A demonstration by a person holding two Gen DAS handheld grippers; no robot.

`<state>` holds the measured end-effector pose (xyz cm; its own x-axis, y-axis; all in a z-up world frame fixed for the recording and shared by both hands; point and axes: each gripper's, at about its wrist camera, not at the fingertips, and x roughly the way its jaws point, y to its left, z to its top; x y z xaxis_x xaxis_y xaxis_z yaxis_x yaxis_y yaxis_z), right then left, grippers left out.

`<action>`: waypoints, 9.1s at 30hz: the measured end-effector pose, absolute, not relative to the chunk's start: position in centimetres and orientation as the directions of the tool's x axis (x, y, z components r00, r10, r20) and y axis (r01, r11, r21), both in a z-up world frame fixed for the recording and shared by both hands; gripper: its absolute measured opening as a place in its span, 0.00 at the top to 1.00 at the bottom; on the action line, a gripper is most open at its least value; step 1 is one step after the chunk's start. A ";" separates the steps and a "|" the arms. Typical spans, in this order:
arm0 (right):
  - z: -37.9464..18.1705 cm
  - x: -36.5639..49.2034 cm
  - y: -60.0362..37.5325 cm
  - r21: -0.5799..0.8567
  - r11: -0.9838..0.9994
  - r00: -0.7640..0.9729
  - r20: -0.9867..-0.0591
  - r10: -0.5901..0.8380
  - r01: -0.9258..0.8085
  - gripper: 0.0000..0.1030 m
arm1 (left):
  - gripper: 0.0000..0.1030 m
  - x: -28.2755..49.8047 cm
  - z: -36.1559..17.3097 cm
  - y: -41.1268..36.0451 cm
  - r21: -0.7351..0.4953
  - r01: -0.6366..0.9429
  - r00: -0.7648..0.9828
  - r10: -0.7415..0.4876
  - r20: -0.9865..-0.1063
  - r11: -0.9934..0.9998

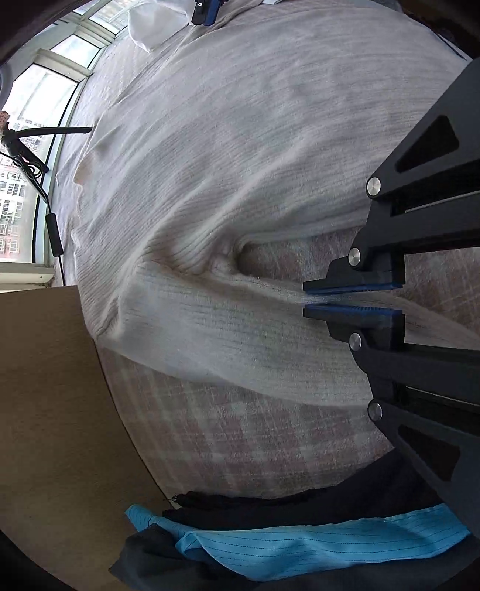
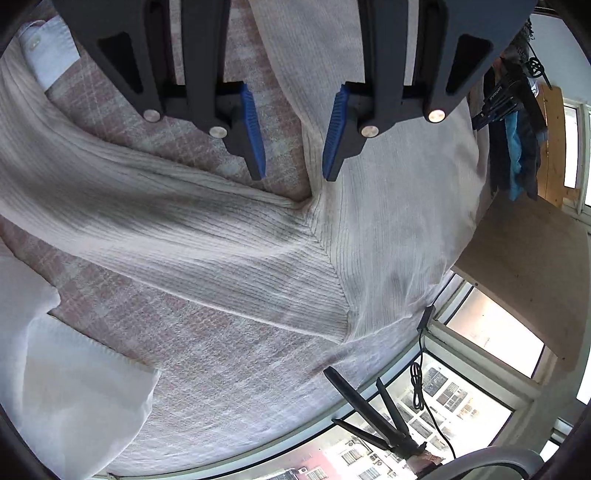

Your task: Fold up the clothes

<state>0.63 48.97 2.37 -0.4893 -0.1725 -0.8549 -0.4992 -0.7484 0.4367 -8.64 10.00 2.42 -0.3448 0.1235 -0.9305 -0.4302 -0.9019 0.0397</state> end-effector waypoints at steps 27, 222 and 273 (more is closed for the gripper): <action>-0.5 -2.5 50.7 0.582 -0.666 -0.531 -0.787 -0.316 -0.466 0.69 | 0.83 2.3 5.3 9.9 -0.245 -0.483 -0.212 0.383 -0.899 -0.841; 5.2 -4.1 49.5 0.325 -0.944 -0.391 -0.863 -0.321 0.057 0.73 | 0.80 18.8 0.4 25.1 -0.428 -0.351 -0.059 0.476 -0.877 -0.833; 1.2 -6.5 47.9 0.257 -0.961 -0.324 -0.905 -0.275 0.098 0.88 | 0.98 19.9 2.3 26.9 -0.379 -0.418 -0.134 0.469 -0.873 -0.825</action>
<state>-6.54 47.90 1.21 -0.3239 -0.2747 -0.9053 0.0984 -0.9615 0.2566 19.88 26.89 2.25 -0.1338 0.4687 -0.8732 -0.4182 -0.8255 -0.3790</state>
